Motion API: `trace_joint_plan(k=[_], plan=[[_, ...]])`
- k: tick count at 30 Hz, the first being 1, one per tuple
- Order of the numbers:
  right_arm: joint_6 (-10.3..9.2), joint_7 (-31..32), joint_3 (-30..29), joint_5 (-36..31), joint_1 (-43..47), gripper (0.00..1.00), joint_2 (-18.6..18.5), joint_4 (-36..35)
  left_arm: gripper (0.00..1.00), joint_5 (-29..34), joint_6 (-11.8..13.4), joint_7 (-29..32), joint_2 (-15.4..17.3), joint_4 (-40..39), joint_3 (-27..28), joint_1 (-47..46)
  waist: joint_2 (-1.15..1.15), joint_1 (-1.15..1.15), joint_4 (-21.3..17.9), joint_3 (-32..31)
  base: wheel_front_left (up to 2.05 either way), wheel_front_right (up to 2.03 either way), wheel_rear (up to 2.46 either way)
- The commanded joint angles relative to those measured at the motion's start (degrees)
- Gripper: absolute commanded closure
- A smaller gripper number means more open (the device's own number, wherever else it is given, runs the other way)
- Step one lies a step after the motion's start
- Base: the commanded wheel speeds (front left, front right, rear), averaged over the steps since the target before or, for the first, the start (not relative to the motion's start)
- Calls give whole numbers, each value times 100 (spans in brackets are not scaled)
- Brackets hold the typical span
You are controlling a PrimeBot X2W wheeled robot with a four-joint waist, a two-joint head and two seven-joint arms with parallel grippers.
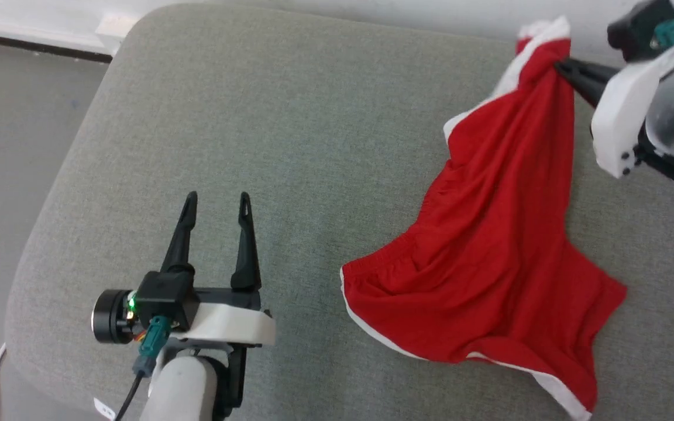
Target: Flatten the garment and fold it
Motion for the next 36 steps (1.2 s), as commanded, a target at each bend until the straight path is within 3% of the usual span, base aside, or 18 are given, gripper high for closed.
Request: trace_joint_plan(k=[1, 4, 8, 12, 13, 14, 20, 24, 25, 26, 28, 30, 31, 36], plan=[[-12, -146, -47, -45, -140, 100, 198, 283, 0, -24, 9, -27, -12, -53, -69, -165, 0, 0, 126, 168, 0, 0, 0], [-12, -187, 24, -143, -200, 100, 478, 898, 0, -91, 41, -27, -12, -85, -145, -250, 0, 0, 226, 303, 0, 0, 0], [-12, 222, 240, 24, 64, 100, 812, 1755, 0, -160, 94, -27, -12, -97, -218, -334, 0, 0, 336, 443, 0, 0, 0], [-12, 418, 471, 224, 385, 100, 959, 2142, 0, -176, 137, -27, -12, -79, -242, -372, 0, 0, 353, 457, 0, 0, 0], [-12, 329, 472, 285, 418, 58, 973, 2166, 0, -165, 150, -27, -12, -73, -220, -359, 0, 0, 321, 428, 0, 0, 0], [-12, 185, 501, 279, 422, 0, 966, 2161, 0, -148, 161, -27, -12, -64, -188, -336, 0, 0, 279, 385, 0, 0, 0], [-12, -672, 715, 92, 360, 0, 663, 1725, 0, 37, 102, -27, -12, 6, 37, -68, 0, 0, -98, -60, 0, 0, 0], [-12, -741, 793, 127, 276, 0, 329, 1147, 0, 141, 42, -27, -12, 26, 149, 103, 0, 0, -300, -259, 0, 0, 0], [-12, -491, 812, 365, 221, 0, 59, 643, 0, 200, 12, -27, -12, 32, 210, 204, 0, 0, -406, -358, 0, 0, 0], [-12, -491, 812, 365, 221, 0, 59, 643, 0, 200, 12, -27, -12, 32, 210, 204, 0, 0, -406, -358, 0, 0, 0], [-12, 99, 841, 687, 85, 0, -462, -268, 0, 262, -28, -27, -12, 14, 265, 295, 0, 0, -483, -437, 0, 0, 0], [-12, 288, 845, 830, 53, 0, -626, -578, 0, 280, -42, -27, -12, 4, 274, 309, 0, 0, -493, -450, 0, 0, 0], [-12, 711, 841, 1141, 32, 0, -938, -1117, 0, 305, -66, -27, -12, -2, 281, 326, 0, 0, -495, -475, 0, 0, 0], [-12, 1642, 899, 1297, 207, 0, -1428, -1875, 0, 347, -115, -27, -12, -10, 282, 326, 0, 0, -434, -491, 0, 0, 0]])
